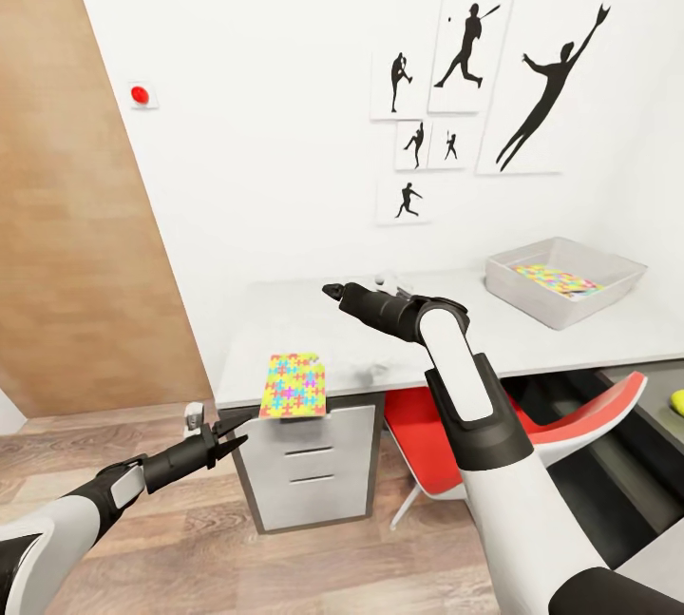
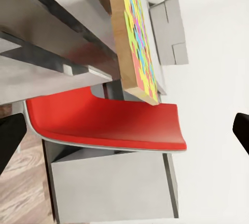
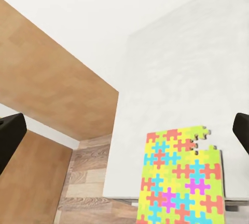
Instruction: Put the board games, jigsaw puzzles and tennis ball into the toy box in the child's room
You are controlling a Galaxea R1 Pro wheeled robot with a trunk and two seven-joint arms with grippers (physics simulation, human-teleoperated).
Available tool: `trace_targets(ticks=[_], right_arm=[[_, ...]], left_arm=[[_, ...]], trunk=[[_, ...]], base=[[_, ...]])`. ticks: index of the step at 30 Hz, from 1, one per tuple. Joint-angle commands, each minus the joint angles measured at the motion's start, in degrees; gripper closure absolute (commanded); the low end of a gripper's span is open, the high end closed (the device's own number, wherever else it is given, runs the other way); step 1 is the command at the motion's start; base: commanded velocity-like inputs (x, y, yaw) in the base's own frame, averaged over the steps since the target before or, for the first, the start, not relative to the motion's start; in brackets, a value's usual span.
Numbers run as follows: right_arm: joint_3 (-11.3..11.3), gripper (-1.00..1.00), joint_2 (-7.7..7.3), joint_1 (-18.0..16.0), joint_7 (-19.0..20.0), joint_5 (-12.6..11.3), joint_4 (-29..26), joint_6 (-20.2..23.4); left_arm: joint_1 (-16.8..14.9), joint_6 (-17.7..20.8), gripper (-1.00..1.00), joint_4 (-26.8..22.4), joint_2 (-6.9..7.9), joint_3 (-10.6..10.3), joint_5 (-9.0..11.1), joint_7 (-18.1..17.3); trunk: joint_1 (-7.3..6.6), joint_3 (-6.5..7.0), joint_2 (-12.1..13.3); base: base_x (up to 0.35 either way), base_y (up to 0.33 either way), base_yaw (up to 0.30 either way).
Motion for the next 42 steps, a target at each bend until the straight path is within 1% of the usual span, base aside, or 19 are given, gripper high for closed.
trace_targets(ticks=[1, 13, 20, 33, 42], right_arm=[[0.01, -1.0, 0.01, -0.05, -0.59, -0.55, -0.05, 0.05], [0.01, -1.0, 0.01, -0.05, -0.57, -0.55, -0.05, 0.01], [0.01, -1.0, 0.01, -0.05, -0.57, -0.55, -0.13, -0.04], [0.01, -1.0, 0.01, -0.05, -0.53, -0.55, -0.09, -0.03], [0.01, -1.0, 0.01, -0.05, -0.49, -0.55, -0.13, -0.04]], left_arm=[[-0.03, 0.6, -1.0, 0.0, -0.03, 0.45, -0.37, -0.18], [-0.03, 0.74, -1.0, 0.0, -0.08, 0.48, -0.37, -0.18], [-0.03, 0.77, -1.0, 0.0, -0.16, 0.45, -0.37, -0.18], [-0.03, 0.77, -1.0, 0.0, -0.17, 0.46, -0.37, -0.18], [-0.03, 0.78, -1.0, 0.0, -0.18, 0.45, -0.37, -0.18]], trunk=[[0.0, -0.06, -0.03], [0.0, -0.06, -0.03], [0.0, -0.06, -0.03], [0.0, -0.06, -0.03], [0.0, -0.06, -0.03]], base=[[0.0, 0.0, 0.0], [0.003, 0.0, 0.0], [0.166, 0.0, 0.0], [0.02, -0.003, 0.0], [0.0, -0.157, 0.0]])
